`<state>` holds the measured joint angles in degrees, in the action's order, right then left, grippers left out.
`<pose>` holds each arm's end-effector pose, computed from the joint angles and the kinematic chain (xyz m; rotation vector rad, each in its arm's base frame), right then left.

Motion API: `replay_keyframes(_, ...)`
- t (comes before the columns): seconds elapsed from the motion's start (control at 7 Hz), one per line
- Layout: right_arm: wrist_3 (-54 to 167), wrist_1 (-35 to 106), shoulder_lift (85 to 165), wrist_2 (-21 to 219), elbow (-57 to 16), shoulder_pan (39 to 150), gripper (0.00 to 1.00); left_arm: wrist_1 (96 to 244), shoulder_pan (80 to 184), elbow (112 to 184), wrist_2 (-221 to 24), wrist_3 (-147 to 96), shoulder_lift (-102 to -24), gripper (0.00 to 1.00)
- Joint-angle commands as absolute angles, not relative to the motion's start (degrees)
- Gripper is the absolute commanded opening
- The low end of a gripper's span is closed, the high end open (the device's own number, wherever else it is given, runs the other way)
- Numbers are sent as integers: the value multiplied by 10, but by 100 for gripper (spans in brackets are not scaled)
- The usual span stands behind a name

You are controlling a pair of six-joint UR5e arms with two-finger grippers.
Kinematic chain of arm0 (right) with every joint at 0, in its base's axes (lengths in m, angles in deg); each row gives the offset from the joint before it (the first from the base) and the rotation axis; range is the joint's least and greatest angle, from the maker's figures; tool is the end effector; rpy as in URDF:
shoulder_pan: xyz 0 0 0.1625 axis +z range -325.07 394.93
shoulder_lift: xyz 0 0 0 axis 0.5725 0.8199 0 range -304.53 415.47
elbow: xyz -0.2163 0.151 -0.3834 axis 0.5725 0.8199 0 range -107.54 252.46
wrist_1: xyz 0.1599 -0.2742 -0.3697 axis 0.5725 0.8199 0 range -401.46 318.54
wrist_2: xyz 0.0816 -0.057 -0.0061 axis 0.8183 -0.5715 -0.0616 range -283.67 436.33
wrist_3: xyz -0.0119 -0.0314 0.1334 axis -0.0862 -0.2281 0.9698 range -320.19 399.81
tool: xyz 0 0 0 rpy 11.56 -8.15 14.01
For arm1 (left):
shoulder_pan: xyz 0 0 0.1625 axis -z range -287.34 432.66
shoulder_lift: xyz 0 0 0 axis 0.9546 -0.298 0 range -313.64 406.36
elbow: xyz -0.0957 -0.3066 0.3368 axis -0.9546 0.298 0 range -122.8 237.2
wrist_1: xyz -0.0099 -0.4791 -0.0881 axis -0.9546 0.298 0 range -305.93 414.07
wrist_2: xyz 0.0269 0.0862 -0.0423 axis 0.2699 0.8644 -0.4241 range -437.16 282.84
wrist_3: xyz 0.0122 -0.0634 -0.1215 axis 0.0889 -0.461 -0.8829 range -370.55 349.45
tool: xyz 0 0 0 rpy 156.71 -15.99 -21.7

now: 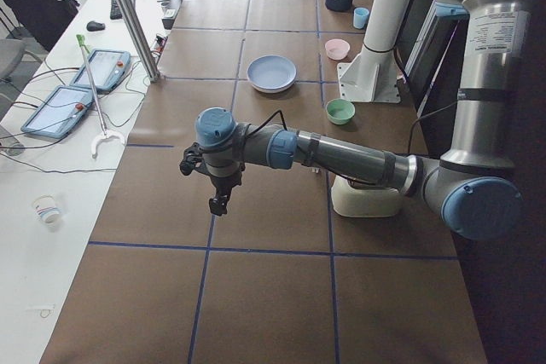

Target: Stack three plates with pink and blue

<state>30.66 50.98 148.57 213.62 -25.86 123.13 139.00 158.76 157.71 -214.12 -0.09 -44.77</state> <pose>0.0151 -0.5465 0.6729 0.0988 -0.8221 -0.1999 0.0066 -0.5789 0.6151 0.1555 0.8140 0.2831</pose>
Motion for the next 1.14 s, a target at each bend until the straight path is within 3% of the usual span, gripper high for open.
replay_keyframes(0.0, 304, 510, 1486, 2135, -255, 1233, 100, 1386, 1589, 1579, -2146, -1, -432, 100)
replay_keyframes(1.0, 310, 509, 1485, 2137, -245, 1228, 100, 1394, 1591, 1576, -2148, 2, -407, 100)
